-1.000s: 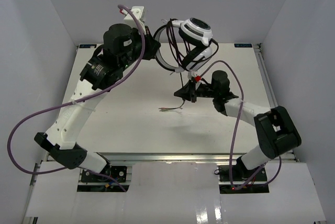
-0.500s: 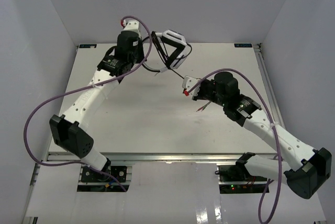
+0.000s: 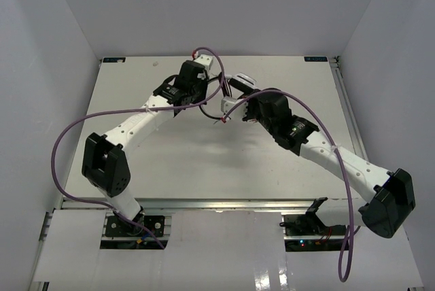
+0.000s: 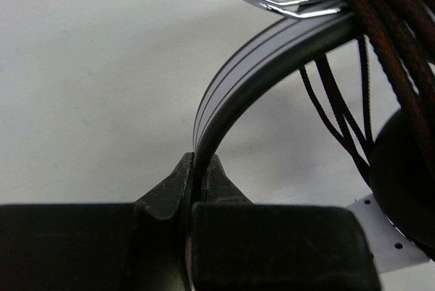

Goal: Wrap the headphones

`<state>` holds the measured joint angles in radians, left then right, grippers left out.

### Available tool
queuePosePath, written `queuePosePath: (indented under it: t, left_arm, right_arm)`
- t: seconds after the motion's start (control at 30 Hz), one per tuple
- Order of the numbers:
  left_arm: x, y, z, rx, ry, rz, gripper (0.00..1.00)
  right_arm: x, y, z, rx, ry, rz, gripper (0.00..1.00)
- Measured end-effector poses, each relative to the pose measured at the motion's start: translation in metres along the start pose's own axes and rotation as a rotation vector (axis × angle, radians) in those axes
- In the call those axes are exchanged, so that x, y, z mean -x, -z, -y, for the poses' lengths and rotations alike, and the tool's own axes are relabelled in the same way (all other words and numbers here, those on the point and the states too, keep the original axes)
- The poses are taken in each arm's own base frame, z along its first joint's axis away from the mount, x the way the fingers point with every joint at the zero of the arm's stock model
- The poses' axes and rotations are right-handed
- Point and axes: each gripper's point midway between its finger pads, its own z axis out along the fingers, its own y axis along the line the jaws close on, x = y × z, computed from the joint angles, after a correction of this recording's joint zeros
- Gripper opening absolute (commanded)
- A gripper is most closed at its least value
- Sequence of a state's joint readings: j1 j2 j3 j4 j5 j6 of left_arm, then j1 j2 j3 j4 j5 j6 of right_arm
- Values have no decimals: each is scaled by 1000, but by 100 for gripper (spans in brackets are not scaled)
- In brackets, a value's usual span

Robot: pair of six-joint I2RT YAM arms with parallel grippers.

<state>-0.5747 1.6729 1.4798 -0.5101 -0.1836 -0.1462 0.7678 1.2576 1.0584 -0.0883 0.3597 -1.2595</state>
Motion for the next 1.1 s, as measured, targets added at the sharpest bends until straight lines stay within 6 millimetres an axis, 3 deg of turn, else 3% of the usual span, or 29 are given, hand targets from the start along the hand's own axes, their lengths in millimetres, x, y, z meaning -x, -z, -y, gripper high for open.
queuePosePath:
  t: [0.13,0.23,0.33,0.57,0.87,1.1]
  left_arm:
    - [-36,6,17,-110,-61,-67,0]
    - [-48,21,23,-180,-90,-70,0]
    - [-50,39,19,-204,-123,-49,0]
    - [-44,59,29,-289,-185,3,0]
    - [-50,66,33,-331,-241,14,0]
    - [-53,70,35,-359,-272,20,0]
  right_arm:
    - [-1,-3,-11,15,37,3,8]
    - [4,-3,-24,75,36,46,8]
    - [14,0,-33,152,15,116,8]
    - [51,19,-18,249,-36,323,8]
    - [62,31,-28,391,-22,423,11]
    - [60,18,-33,438,-15,417,23]
